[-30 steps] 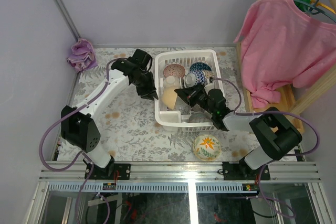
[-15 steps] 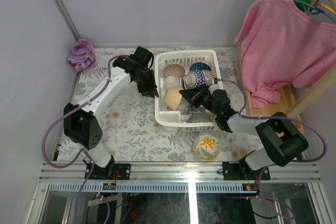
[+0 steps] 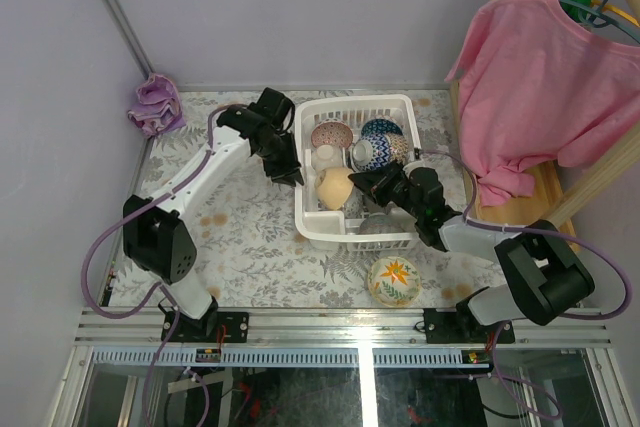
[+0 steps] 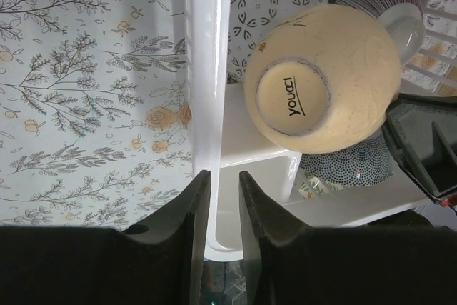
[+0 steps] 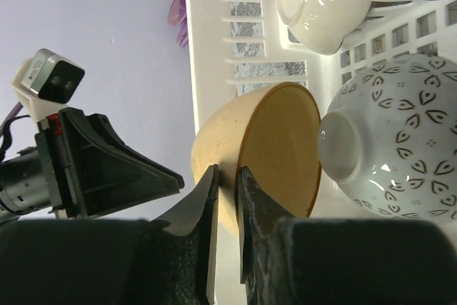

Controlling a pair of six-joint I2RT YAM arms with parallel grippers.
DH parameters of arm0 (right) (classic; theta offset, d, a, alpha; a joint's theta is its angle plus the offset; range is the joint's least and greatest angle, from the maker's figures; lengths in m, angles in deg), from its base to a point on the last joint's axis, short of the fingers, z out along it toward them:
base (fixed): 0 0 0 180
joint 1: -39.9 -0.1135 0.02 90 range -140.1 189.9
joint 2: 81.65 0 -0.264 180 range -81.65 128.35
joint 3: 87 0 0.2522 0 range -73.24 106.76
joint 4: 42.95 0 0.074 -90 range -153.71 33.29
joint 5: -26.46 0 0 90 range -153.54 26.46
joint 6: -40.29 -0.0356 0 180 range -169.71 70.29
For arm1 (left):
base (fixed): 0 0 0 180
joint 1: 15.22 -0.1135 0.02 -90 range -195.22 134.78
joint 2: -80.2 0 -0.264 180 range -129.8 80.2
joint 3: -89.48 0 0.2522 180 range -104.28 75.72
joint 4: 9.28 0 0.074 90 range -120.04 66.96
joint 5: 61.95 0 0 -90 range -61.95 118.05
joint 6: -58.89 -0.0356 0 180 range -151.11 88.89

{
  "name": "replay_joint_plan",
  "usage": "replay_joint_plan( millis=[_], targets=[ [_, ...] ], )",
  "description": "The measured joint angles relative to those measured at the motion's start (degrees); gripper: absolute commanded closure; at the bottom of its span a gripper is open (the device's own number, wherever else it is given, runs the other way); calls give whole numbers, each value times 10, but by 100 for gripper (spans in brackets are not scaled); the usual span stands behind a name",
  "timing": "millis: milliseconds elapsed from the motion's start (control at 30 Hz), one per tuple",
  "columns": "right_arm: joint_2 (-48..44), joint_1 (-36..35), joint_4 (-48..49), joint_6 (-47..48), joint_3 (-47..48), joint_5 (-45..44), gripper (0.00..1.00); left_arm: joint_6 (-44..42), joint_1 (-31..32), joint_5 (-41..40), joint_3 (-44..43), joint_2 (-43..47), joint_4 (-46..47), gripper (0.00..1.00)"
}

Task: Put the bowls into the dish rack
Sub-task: Turn the bowl upside down on the dish rack.

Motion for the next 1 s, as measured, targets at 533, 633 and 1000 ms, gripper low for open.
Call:
replay_joint_plan(
  millis=[533,633,1000],
  targets=[
    [9,7,-86,86,5,3,80,3,73,0,-89,-56,-4,79],
    [11,10,-99,95,12,7,78,3,75,0,-86,-67,-2,80],
    [-2,22,-245,145,89,16,61,4,75,-14,-82,-71,-3,77]
  ],
)
